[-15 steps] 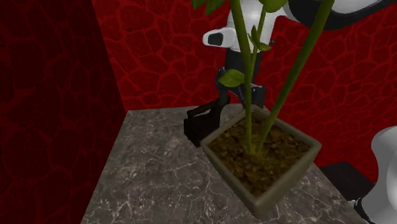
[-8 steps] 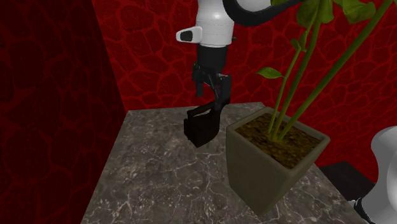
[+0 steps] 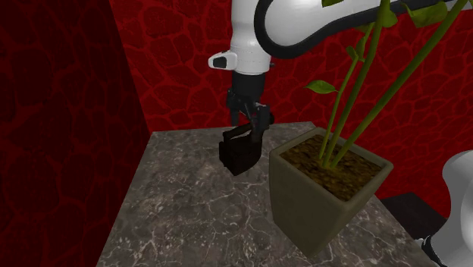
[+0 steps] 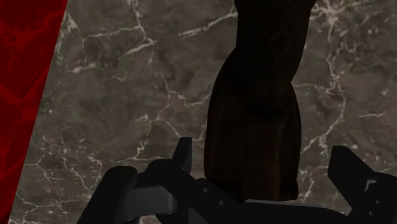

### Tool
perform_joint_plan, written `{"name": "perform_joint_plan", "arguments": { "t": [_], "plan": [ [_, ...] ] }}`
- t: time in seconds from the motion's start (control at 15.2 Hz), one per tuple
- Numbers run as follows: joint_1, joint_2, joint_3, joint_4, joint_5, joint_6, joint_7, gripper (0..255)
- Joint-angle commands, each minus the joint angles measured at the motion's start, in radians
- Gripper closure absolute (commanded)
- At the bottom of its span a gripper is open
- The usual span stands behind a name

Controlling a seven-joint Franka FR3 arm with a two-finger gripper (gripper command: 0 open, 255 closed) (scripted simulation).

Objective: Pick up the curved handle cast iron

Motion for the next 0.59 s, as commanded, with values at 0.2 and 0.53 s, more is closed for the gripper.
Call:
{"name": "perform_joint_plan", "arguments": {
  "t": [0.2, 0.53],
  "plan": [
    [0.0, 0.002, 0.0, -0.011, 0.001, 0.014, -0.001, 255],
    [0.0, 0.002, 0.0, -0.012, 0.001, 0.014, -0.001, 255]
  ]
}}
